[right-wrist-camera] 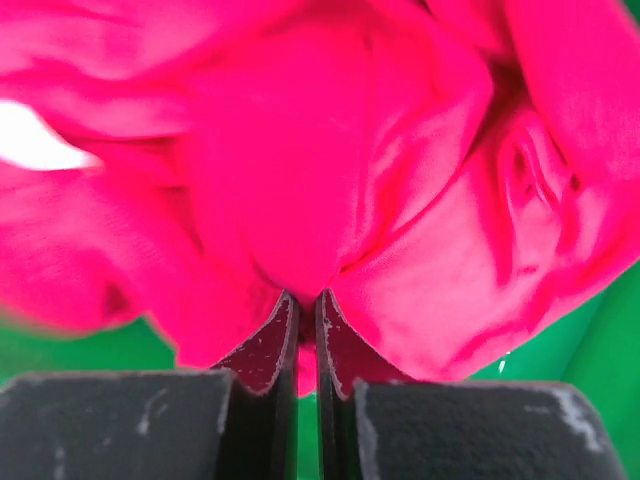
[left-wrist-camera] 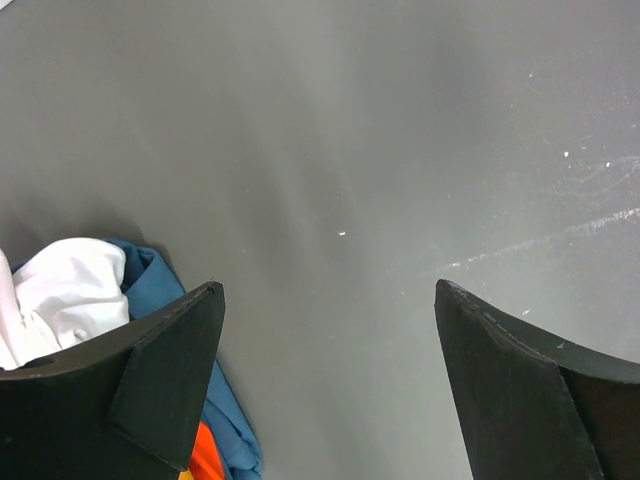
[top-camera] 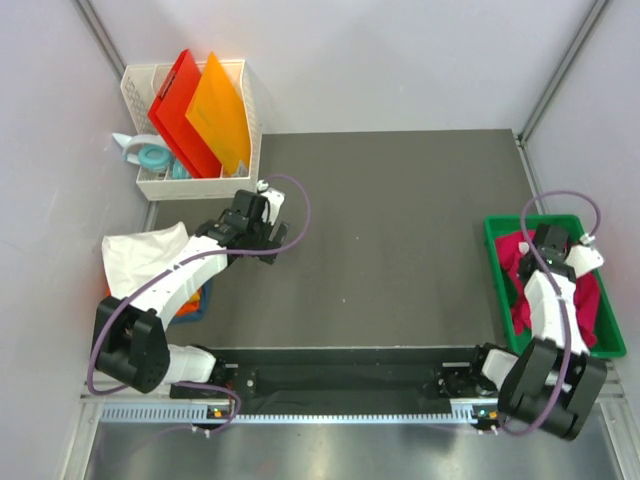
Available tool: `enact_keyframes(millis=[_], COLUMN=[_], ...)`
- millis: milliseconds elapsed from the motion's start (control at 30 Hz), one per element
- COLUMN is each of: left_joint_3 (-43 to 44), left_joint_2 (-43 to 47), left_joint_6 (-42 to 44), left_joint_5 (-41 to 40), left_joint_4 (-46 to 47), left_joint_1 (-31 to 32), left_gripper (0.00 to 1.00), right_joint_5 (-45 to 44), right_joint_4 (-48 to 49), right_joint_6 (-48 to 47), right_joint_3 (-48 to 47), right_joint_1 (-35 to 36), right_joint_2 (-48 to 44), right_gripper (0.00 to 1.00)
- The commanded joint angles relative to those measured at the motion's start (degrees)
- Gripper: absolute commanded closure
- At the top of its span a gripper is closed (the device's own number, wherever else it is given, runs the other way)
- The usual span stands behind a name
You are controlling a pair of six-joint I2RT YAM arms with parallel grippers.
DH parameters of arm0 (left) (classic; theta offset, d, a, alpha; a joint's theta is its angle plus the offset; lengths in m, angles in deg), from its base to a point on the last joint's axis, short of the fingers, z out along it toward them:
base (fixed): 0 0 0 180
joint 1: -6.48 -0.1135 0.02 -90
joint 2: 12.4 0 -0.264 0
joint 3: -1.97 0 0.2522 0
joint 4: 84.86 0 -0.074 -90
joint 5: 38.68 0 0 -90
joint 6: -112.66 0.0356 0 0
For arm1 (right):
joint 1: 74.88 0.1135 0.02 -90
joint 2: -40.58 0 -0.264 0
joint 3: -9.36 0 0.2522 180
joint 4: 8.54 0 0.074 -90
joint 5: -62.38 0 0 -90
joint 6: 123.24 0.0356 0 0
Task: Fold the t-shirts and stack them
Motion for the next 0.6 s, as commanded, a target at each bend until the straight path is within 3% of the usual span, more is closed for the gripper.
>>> enact_keyframes(millis=[0, 100, 267, 567], left_joint_3=[-0.07, 0.28, 0.11, 0.11], left_joint_2=[-0.13, -0.39, 0.13, 2.41], left_joint_6=[-0.81, -1.08, -1.08, -1.25], left_joint_5=[0.11, 0.02, -0.15, -0.24], left_joint_4=[1.82, 1.74, 1.65, 1.65], left_joint_1=[0.22, 0.22, 0.13, 0.05], left_gripper=[0.10, 0.11, 0.11, 0.11], right_joint_5=[2.20, 6.06, 12.91, 9.50], right_joint_4=[1.87, 3.45, 0.99, 4.15], right_joint_6=[-2.64, -4.74, -7.47, -10.37], right_joint_3=[-8.85, -17.53, -33.47, -51.58], right_joint_1=[7.83, 17.76, 35.14, 65.65], right_joint_2=[-10.70, -13.79, -7.22, 8.51], right_gripper=[1.00, 1.00, 1.00, 1.00])
